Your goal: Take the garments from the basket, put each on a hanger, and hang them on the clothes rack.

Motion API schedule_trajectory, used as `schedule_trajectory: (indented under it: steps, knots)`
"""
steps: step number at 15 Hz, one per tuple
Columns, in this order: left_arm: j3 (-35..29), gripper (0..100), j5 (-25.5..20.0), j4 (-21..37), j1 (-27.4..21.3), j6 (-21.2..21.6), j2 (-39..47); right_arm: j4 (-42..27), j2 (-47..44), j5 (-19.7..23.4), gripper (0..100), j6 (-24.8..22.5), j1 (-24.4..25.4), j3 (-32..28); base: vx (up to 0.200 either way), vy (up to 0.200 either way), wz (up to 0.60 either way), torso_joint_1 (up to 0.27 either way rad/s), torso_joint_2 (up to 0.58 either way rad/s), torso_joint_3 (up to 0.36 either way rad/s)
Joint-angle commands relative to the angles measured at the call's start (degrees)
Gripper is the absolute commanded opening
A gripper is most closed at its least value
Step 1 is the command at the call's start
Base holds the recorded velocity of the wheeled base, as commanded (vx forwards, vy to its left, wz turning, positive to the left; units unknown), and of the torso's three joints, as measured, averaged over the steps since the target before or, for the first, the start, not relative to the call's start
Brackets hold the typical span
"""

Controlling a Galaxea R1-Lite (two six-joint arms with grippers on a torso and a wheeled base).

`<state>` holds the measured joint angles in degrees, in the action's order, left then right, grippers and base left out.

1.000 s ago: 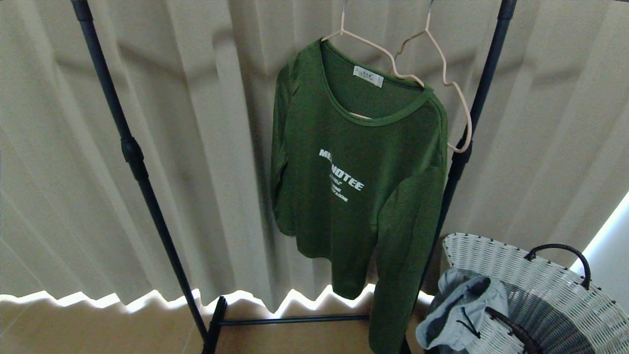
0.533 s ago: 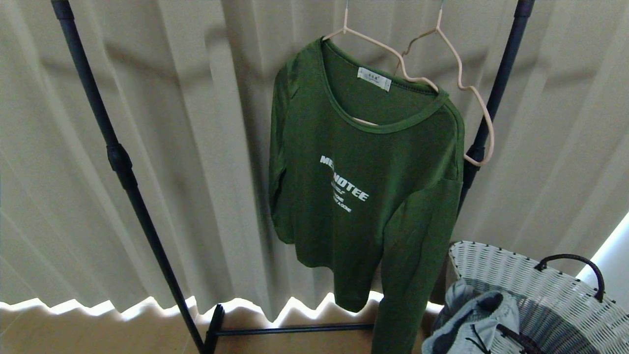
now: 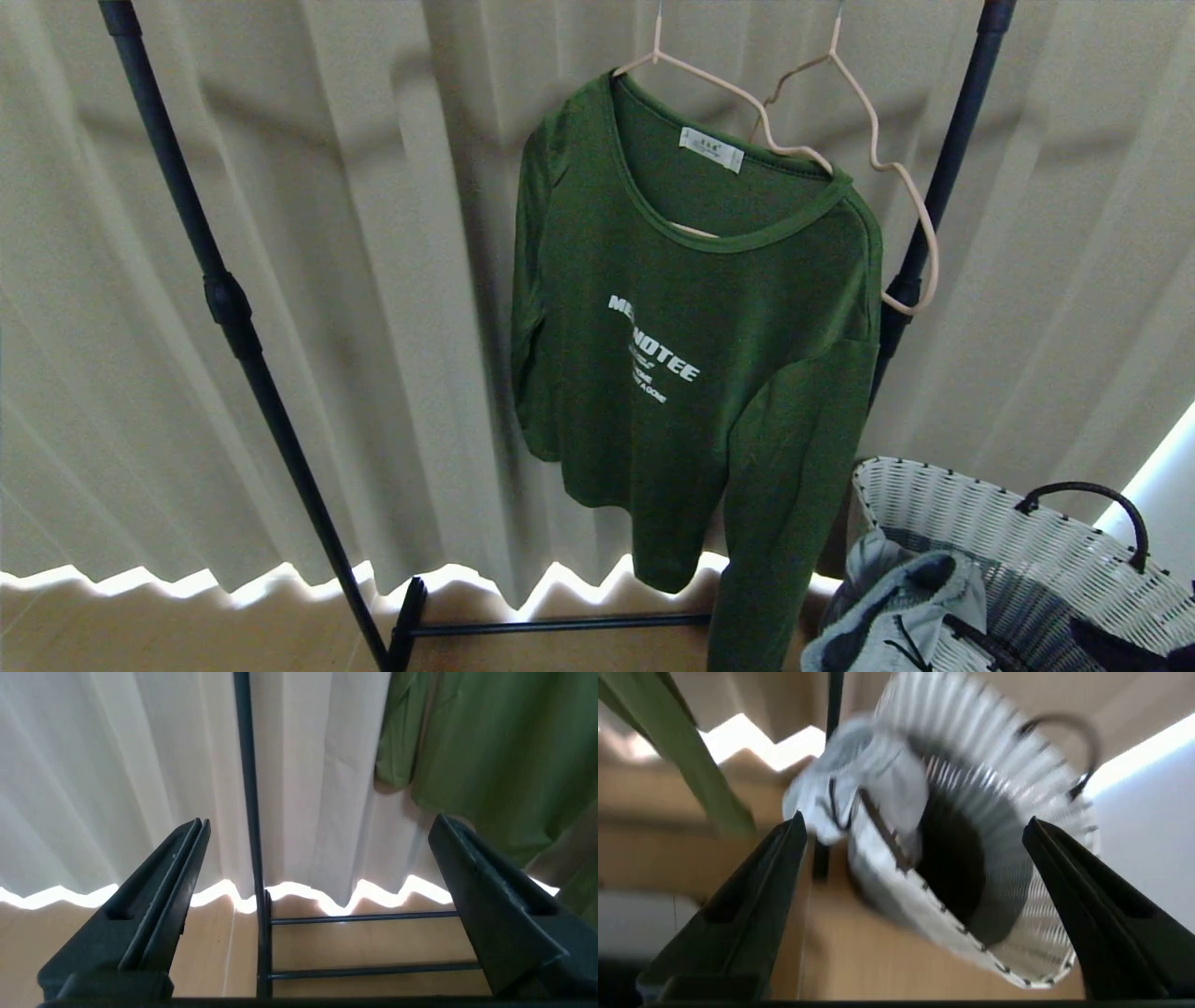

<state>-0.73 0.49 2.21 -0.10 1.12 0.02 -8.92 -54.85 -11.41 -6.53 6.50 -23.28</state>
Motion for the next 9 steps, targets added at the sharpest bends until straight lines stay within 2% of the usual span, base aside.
schedule_trajectory:
  steps: [1,4,9]
  knots:
    - [0.03,100,0.65,-0.01,0.01,-0.07,-0.02,1.54,-25.49,-0.02,100,0.21,0.18,-7.04,0.0,0.0,0.0,0.0,0.0,0.0]
    - [0.03,100,1.62,-0.01,0.01,-0.07,-0.02,5.94,-33.22,-0.02,100,0.21,-0.17,-7.13,0.0,0.0,0.0,0.0,0.0,0.0]
    - [0.03,100,1.62,-0.01,0.01,-0.07,-0.02,6.81,-38.23,-0.28,100,0.12,-0.35,-7.48,0.0,0.0,0.0,0.0,0.0,0.0]
